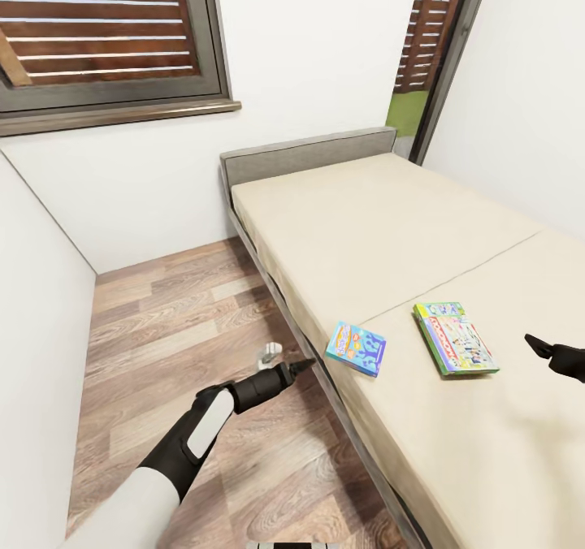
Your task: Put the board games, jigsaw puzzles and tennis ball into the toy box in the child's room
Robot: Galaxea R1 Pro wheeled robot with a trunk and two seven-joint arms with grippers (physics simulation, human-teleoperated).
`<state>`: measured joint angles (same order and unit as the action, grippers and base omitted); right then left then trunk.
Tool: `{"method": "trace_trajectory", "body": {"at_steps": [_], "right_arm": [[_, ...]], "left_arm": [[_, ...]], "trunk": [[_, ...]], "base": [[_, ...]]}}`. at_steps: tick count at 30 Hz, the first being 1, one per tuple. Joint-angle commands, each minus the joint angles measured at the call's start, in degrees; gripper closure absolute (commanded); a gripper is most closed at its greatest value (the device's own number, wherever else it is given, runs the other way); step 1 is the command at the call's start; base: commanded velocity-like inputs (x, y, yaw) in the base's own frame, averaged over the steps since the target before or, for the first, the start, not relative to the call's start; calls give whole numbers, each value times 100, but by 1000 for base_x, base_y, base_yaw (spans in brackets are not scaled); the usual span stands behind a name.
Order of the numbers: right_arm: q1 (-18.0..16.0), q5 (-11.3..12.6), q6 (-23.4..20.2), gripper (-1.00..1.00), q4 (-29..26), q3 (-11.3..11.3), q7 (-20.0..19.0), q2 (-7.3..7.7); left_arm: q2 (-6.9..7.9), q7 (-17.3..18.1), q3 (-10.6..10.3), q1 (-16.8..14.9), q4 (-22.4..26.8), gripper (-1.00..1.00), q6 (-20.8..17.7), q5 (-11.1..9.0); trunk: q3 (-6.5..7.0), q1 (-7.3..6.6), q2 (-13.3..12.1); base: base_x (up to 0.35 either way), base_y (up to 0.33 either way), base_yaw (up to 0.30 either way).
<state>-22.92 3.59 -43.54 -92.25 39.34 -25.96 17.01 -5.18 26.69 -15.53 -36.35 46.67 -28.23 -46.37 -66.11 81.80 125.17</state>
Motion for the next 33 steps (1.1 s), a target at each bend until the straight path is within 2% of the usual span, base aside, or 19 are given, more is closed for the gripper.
{"method": "trace_trajectory", "body": {"at_steps": [1, 5, 12, 23, 33], "right_arm": [[-5, 36, -42, -100, -3, 8, -6, 0], [0, 36, -40, -100, -3, 6, -6, -11], [4, 36, -38, -100, -3, -1, -6, -18], [9, 36, -34, -100, -3, -4, -6, -21], [14, 36, -32, -100, -3, -5, -17, -28]], "left_arm": [[0, -5, 0, -3, 2, -100, -44, -47], [-17, 0, -106, -20, 103, -100, -46, -63], [-33, -3, -175, -31, 192, -100, -48, -75], [-36, 2, -195, -44, 247, -100, -50, -80], [-16, -12, -189, -47, 579, -100, -70, -82]], "trunk": [[-4, -1, 2], [-4, -1, 2], [-4, -1, 2], [-4, -1, 2], [-4, -1, 2]], "base": [[0, 0, -16], [0, 0, -11], [0, 0, -6], [0, 0, -2], [0, 0, 0]]}}
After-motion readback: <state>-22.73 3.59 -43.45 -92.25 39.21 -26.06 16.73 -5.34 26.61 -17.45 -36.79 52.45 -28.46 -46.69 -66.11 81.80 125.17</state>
